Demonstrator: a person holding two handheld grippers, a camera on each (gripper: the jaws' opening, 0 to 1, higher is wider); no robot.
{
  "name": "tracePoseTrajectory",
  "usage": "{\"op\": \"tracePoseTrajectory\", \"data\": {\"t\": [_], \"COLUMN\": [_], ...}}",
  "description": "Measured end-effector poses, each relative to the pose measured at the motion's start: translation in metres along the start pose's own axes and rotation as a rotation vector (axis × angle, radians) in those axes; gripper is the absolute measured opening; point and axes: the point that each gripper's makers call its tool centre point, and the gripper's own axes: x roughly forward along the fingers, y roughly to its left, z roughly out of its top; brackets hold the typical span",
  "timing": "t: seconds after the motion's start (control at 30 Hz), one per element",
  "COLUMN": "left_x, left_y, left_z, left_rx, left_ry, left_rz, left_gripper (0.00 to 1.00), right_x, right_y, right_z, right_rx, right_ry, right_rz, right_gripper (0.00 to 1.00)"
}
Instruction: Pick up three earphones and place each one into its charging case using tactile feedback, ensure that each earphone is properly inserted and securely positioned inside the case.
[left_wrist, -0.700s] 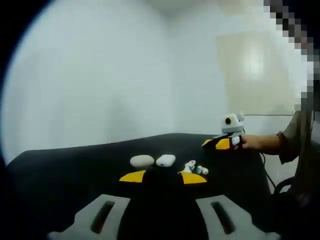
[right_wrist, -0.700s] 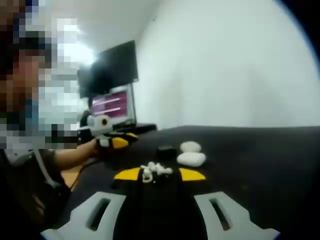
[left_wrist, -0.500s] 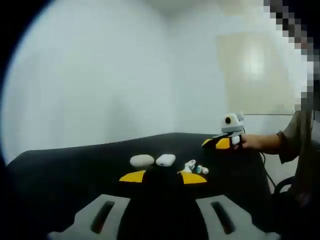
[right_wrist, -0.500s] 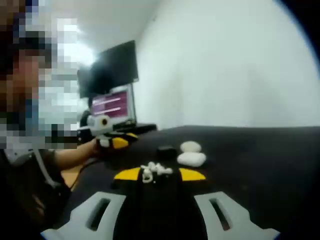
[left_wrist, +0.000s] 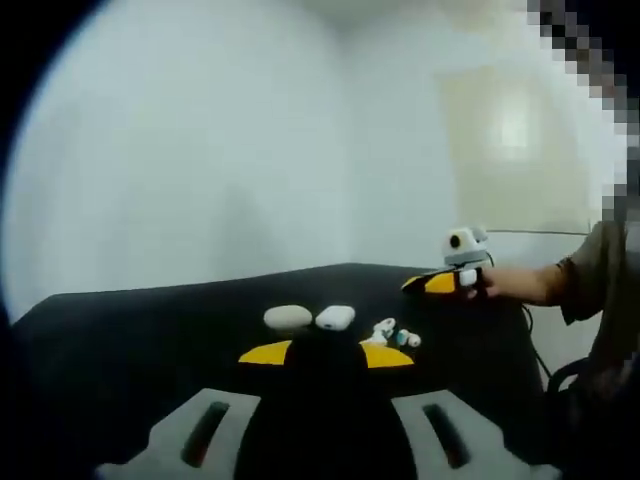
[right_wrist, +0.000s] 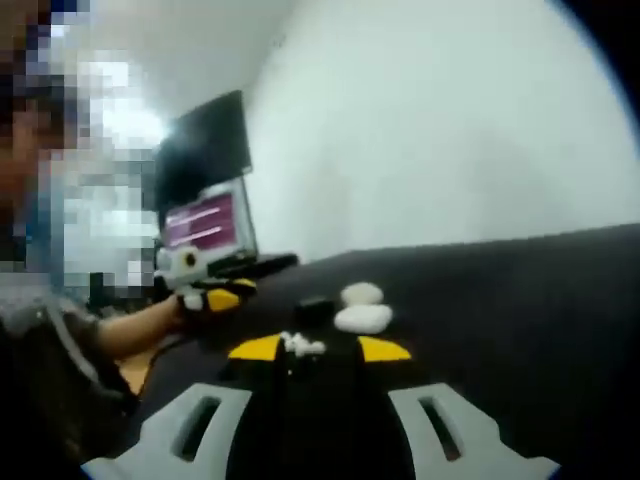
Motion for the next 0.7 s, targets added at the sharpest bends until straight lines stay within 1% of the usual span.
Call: {"op": "tracePoseTrajectory", "data": {"t": [0.03,0.07,0.1,0.13,0.17,0.23,0.27,0.3,0.33,0.37,0.4,0.43,0.47,0.5,0.53,0.57,0.6,0.63,0.67,0.7], "left_x": [0.0,0.0,0.0,0.0,-0.001,-0.001,-0.001,0.0,0.0,0.0,0.001,0.002,0.002,0.002,0.001,0.001,0.001,0.001,0.001,0.003], "left_y": [0.001,0.002,0.003,0.005,0.006,0.008,0.008,0.009,0.009,0.009,0.009,0.009,0.01,0.01,0.011,0.011,0.012,0.012,0.012,0.011], "left_z": [-0.001,-0.002,-0.002,-0.002,-0.003,-0.004,-0.004,-0.005,-0.006,-0.008,-0.009,-0.011,-0.012,-0.012,-0.013,-0.013,-0.012,-0.012,-0.011,-0.011], "left_rx": [-0.003,-0.007,-0.014,-0.021,-0.027,-0.035,-0.036,-0.037,-0.031,-0.025,-0.021,-0.018,-0.018,-0.019,-0.024,-0.028,-0.032,-0.036,-0.039,-0.04], "left_ry": [0.006,0.01,0.011,0.012,0.012,0.015,0.018,0.023,0.029,0.035,0.045,0.053,0.06,0.063,0.064,0.063,0.064,0.062,0.061,0.063], "left_rz": [0.003,0.008,0.014,0.019,0.023,0.03,0.031,0.034,0.037,0.038,0.039,0.041,0.043,0.047,0.051,0.054,0.058,0.062,0.063,0.06], "left_gripper": [0.22,0.22,0.22,0.22,0.22,0.22,0.22,0.22,0.22,0.22,0.22,0.22,0.22,0.22,0.22,0.22,0.22,0.22,0.22,0.22], "right_x": [0.001,0.004,0.006,0.009,0.013,0.022,0.027,0.032,0.038,0.042,0.046,0.049,0.05,0.05,0.048,0.047,0.044,0.042,0.04,0.039], "right_y": [-0.001,-0.003,-0.007,-0.009,-0.011,-0.01,-0.011,-0.013,-0.013,-0.015,-0.019,-0.023,-0.026,-0.027,-0.028,-0.031,-0.036,-0.035,-0.036,-0.035], "right_z": [0.001,0.004,0.011,0.02,0.031,0.053,0.058,0.06,0.058,0.052,0.047,0.043,0.04,0.038,0.031,0.022,0.021,0.025,0.035,0.035], "right_rx": [0.017,0.051,0.058,0.052,0.037,0.006,-0.006,-0.008,-0.028,-0.033,-0.029,-0.023,-0.018,-0.001,0.047,0.098,0.094,0.078,0.073,0.095], "right_ry": [0.006,0.015,0.011,0.0,-0.027,-0.072,-0.089,-0.102,-0.104,-0.078,-0.058,-0.051,-0.057,-0.086,-0.099,-0.061,-0.027,-0.052,-0.119,-0.122], "right_rz": [0.001,-0.009,-0.019,-0.025,-0.027,0.003,0.016,0.021,0.042,0.057,0.059,0.051,0.05,0.063,0.078,0.072,0.054,0.058,0.059,0.077], "right_gripper": [0.29,0.29,0.29,0.29,0.29,0.29,0.29,0.29,0.29,0.29,0.29,0.29,0.29,0.29,0.29,0.29,0.29,0.29,0.29,0.29]}}
